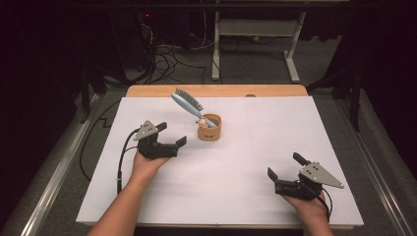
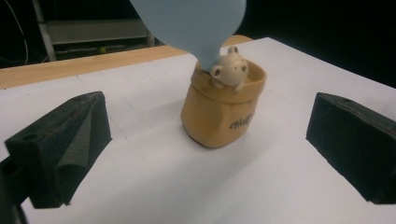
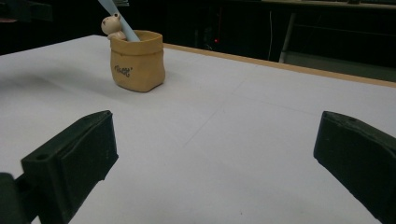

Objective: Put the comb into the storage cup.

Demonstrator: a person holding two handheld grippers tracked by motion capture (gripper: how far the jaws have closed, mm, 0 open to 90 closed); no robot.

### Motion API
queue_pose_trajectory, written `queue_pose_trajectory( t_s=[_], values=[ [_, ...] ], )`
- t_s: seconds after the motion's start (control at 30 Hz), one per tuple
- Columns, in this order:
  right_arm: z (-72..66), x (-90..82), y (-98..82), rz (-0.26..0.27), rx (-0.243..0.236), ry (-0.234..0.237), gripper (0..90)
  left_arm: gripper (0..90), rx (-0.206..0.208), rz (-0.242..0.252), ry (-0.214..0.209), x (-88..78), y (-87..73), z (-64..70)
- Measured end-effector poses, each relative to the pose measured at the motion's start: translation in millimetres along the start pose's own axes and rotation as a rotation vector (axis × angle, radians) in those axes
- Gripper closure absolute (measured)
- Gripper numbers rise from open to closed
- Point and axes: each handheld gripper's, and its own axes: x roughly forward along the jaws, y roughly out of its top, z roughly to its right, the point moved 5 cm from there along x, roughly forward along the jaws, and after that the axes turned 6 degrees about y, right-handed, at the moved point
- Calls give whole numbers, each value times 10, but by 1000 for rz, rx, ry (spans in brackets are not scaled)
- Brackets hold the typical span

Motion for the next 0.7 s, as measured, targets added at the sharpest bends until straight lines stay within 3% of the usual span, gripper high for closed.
queue_pose_trajectory(
  t_s=[0.37, 0.53, 0.63, 0.7],
  values=[
    [-1, -13, 3, 2, -4, -4, 0, 9, 42, 25, -32, -522, -113, 3],
    [9, -22, 2, 0, -1, -11, 0, 16, 62, 41, -19, -742, -120, -46],
    [14, -38, 1, 0, 3, -15, 0, 15, 71, 20, -2, -875, -165, -73],
    [16, -68, 5, 5, 4, -18, 1, 5, 54, 19, -14, -982, -162, -60]
  ],
)
